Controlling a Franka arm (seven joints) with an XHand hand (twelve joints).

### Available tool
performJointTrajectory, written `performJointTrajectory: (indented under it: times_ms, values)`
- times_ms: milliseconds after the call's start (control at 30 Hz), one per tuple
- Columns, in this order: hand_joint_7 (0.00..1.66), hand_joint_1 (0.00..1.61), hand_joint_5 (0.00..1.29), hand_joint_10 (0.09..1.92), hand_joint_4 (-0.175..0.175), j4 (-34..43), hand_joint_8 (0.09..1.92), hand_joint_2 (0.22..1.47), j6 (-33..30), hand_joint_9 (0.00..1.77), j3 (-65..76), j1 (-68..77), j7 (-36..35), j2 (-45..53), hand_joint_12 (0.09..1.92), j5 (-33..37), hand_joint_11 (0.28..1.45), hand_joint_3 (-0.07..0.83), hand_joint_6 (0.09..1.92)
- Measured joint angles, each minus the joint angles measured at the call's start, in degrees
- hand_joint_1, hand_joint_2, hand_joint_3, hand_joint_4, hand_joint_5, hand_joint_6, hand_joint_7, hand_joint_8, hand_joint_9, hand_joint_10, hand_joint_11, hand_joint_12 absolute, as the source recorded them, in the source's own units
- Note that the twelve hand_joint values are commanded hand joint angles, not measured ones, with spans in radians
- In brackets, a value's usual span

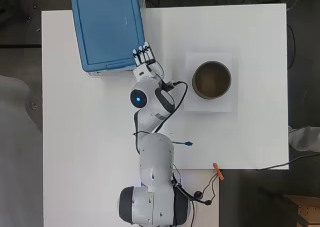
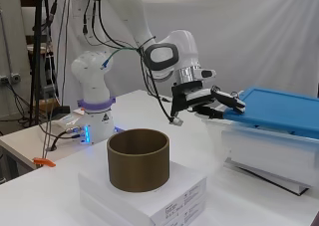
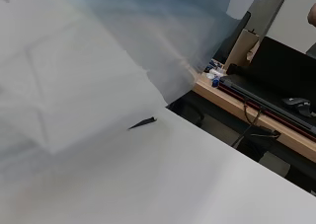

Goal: Teleoperate dual arm-hand system to remove items from a box

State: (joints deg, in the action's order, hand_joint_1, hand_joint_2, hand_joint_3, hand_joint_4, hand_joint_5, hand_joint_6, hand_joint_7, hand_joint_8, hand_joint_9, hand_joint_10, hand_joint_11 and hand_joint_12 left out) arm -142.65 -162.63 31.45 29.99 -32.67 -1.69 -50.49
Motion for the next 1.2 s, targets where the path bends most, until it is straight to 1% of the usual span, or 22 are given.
performJointTrajectory:
  times_ms: [33,67,100,133,167,200,233,300,367,467,533,600,767,867,1000,1133,1200]
  values:
    - [0.9,0.92,0.83,0.29,-0.002,0.1,0.2,1.06,-1.6,0.88,4.1,2.0,-3.6,0.5,0.09,2.3,0.62,-0.006,0.32]
    - [1.07,1.01,0.94,0.7,0.047,0.5,0.5,1.06,-2.0,1.05,8.3,4.4,-6.6,0.7,0.46,5.0,0.67,0.005,0.56]
    - [1.16,1.03,0.99,1.21,0.101,0.7,0.97,1.07,-2.1,1.2,11.3,7.1,-8.4,0.7,1.03,7.2,0.74,0.006,0.71]
    - [1.2,1.03,1.02,1.54,0.137,0.8,1.37,1.08,-2.3,1.3,14.3,9.9,-9.7,0.8,1.44,9.6,0.8,0.005,0.79]
    - [1.22,1.03,1.03,1.73,0.157,1.0,1.63,1.08,-2.4,1.36,16.4,12.5,-10.5,0.6,1.68,11.6,0.86,0.003,0.84]
    - [1.23,1.03,1.03,1.83,0.167,1.4,1.78,1.09,-2.5,1.4,18.6,15.8,-11.1,0.0,1.81,13.3,0.91,0.002,0.87]
    - [1.24,1.03,1.03,1.88,0.172,1.8,1.86,1.09,-2.6,1.43,21.2,19.9,-11.6,-1.1,1.87,14.1,0.94,0.002,0.88]
    - [1.26,1.02,1.02,1.91,0.175,2.5,1.92,1.09,-3.7,1.47,26.8,28.0,-13.6,-3.5,1.91,14.1,1.0,0.001,0.9]
    - [1.3,1.02,1.02,1.92,0.175,3.1,1.92,1.1,-5.3,1.5,36.6,36.8,-20.7,-5.5,1.91,14.7,1.03,0.001,0.91]
    - [1.34,1.02,1.01,1.92,0.175,3.9,1.92,1.1,-5.6,1.52,47.0,40.6,-30.3,-8.3,1.91,19.7,1.06,0.0,0.91]
    - [1.36,1.02,1.02,1.92,0.175,3.9,1.92,1.1,-5.5,1.53,50.3,38.7,-33.6,-11.5,1.9,22.0,1.08,0.0,0.91]
    - [1.39,1.02,1.02,1.92,0.175,3.7,1.92,1.09,-4.9,1.54,47.7,35.2,-33.8,-15.1,1.89,21.6,1.1,-0.001,0.9]
    - [1.45,1.03,1.04,1.92,0.175,2.4,1.92,1.09,-2.0,1.58,33.7,26.4,-36.0,-23.4,1.87,21.6,1.18,-0.001,0.88]
    - [1.48,1.02,1.02,1.92,0.175,1.7,1.92,1.1,2.8,1.61,32.4,18.3,-37.9,-28.7,1.87,23.3,1.22,0.001,0.9]
    - [1.46,1.02,1.01,1.92,0.175,1.8,1.92,1.1,12.0,1.61,31.9,16.8,-42.5,-30.6,1.88,26.8,1.23,0.0,0.92]
    - [1.44,1.02,1.02,1.92,0.175,1.6,1.92,1.1,12.5,1.6,31.0,17.9,-43.7,-30.8,1.88,30.9,1.22,-0.001,0.91]
    - [1.44,1.02,1.02,1.92,0.175,1.4,1.92,1.1,12.3,1.6,31.0,18.0,-44.1,-30.8,1.88,30.5,1.21,-0.001,0.9]
